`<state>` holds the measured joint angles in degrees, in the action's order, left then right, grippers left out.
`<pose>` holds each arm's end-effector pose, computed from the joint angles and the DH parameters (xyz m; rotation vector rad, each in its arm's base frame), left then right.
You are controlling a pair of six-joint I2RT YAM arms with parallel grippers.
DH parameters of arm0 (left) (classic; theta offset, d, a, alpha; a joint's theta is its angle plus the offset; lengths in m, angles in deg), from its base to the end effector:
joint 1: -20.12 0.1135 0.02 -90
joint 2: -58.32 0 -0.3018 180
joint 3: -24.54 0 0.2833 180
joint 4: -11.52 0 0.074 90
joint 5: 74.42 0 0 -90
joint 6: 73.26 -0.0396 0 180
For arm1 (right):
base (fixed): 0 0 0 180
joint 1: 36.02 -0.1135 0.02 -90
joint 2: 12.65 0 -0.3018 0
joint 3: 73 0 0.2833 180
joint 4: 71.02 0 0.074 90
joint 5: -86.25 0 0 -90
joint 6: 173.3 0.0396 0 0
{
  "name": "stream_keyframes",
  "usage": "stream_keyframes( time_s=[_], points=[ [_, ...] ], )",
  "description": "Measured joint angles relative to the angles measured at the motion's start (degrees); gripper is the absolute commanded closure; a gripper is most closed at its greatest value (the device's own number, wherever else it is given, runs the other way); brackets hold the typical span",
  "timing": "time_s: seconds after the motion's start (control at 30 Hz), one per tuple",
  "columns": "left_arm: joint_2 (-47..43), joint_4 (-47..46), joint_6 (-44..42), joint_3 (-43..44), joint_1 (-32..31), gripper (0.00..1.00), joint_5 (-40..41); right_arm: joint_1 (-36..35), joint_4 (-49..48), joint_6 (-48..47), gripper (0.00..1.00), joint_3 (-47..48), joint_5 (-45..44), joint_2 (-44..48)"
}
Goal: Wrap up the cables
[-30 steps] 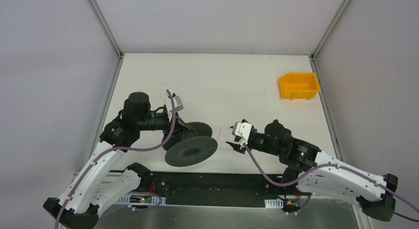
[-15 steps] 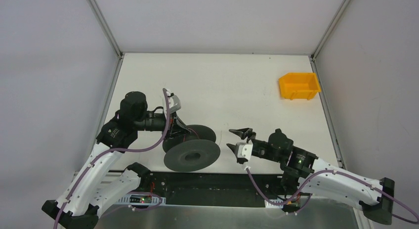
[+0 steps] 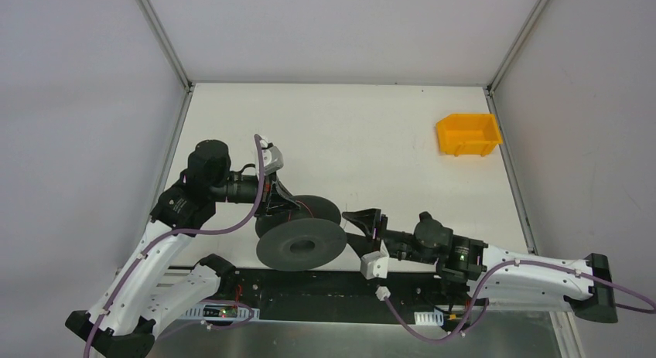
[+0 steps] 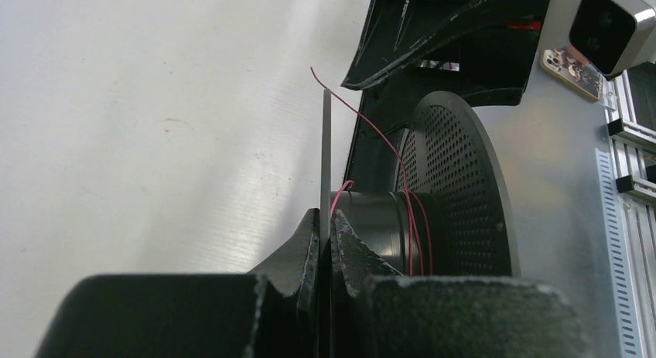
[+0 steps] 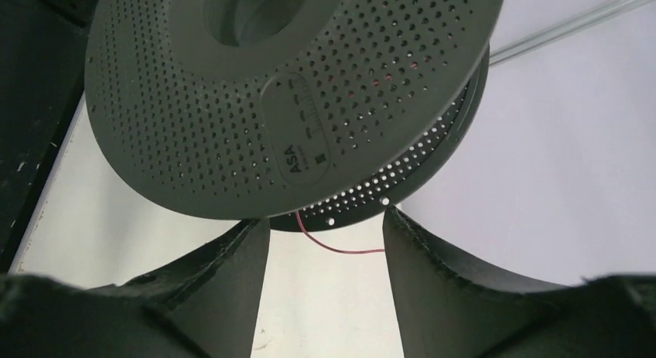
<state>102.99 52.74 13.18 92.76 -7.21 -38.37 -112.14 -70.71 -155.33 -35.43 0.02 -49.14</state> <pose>0.1255 -0.1009 0.4093 1.1171 1.5460 -1.1595 0.0392 0.1697 0.2998 -1.5120 0.3774 0.1076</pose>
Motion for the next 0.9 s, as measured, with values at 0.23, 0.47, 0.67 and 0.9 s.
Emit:
stream_keyframes(
  time_s=[0.23,0.47,0.67,0.9],
  points=[
    [0.3,0.0,0.1,0.7,0.0,1.0,-0.1,-2.0,-1.5,-2.6,0.71,0.0,-4.3,-2.2],
    [0.3,0.0,0.0,0.8,0.0,1.0,-0.1,-2.1,-3.1,0.9,1.0,0.0,-7.0,-1.8],
    [0.5,-0.1,0.0,1.4,0.0,1.0,0.0,-2.0,-3.0,11.8,1.0,0.0,-6.6,-1.4],
    [0.7,-1.3,0.1,2.1,0.0,1.0,0.2,-2.1,-2.5,29.5,1.0,0.6,-6.6,-1.2]
  ],
)
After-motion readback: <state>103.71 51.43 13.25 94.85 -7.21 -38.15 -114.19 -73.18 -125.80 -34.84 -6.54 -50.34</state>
